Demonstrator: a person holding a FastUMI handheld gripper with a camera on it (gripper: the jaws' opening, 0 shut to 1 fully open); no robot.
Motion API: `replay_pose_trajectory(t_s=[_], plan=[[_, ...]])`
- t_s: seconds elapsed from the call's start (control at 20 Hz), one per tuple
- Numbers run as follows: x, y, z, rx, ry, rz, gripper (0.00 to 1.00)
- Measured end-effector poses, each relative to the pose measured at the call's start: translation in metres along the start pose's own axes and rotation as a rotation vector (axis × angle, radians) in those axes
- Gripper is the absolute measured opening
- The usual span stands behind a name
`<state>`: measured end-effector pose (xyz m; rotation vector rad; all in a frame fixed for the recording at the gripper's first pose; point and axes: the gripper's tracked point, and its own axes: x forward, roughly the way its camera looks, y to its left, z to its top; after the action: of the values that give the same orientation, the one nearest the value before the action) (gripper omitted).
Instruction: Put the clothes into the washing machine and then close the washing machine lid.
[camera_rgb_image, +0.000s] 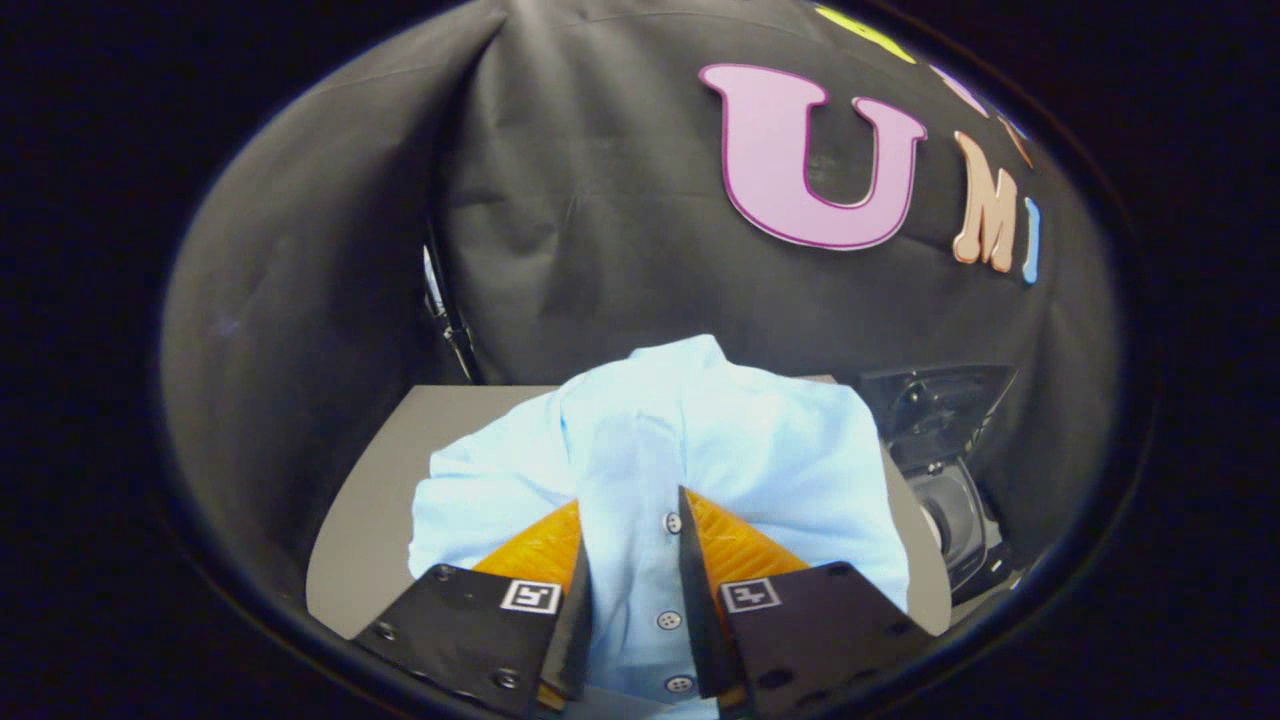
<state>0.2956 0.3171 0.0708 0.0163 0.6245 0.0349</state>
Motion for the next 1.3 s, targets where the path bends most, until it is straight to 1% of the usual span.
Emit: replay_pose_trajectory(t_s=[0.05, 0.1, 0.2, 0.3, 0.4, 0.45, 0.5, 0.6, 0.7, 0.8, 0.9, 0.95, 1.1, 1.3], plan=[[0.0, 0.0, -0.006, 0.01, 0.014, 0.012, 0.44], [-0.003, -0.001, -0.006, -0.001, 0.01, 0.019, 0.44], [-0.009, -0.008, -0.005, -0.084, 0.016, 0.004, 0.43], [-0.017, -0.01, -0.008, -0.171, 0.008, 0.027, 0.05], [-0.02, -0.013, -0.009, -0.153, -0.015, 0.065, 0.05], [-0.023, -0.019, -0.005, -0.12, -0.035, 0.081, 0.05], [-0.026, -0.025, 0.0, -0.105, -0.055, 0.077, 0.05], [-0.038, -0.048, 0.017, -0.111, -0.126, 0.047, 0.04], [-0.049, -0.074, 0.034, -0.16, -0.162, 0.007, 0.01], [-0.061, -0.097, 0.043, -0.141, -0.184, -0.025, 0.01], [-0.072, -0.11, 0.059, -0.108, -0.238, -0.021, 0.01], [-0.079, -0.119, 0.068, -0.111, -0.271, -0.021, 0.01], [-0.104, -0.147, 0.092, -0.126, -0.376, -0.048, 0.01], [-0.139, -0.176, 0.127, -0.089, -0.548, -0.075, 0.0]])
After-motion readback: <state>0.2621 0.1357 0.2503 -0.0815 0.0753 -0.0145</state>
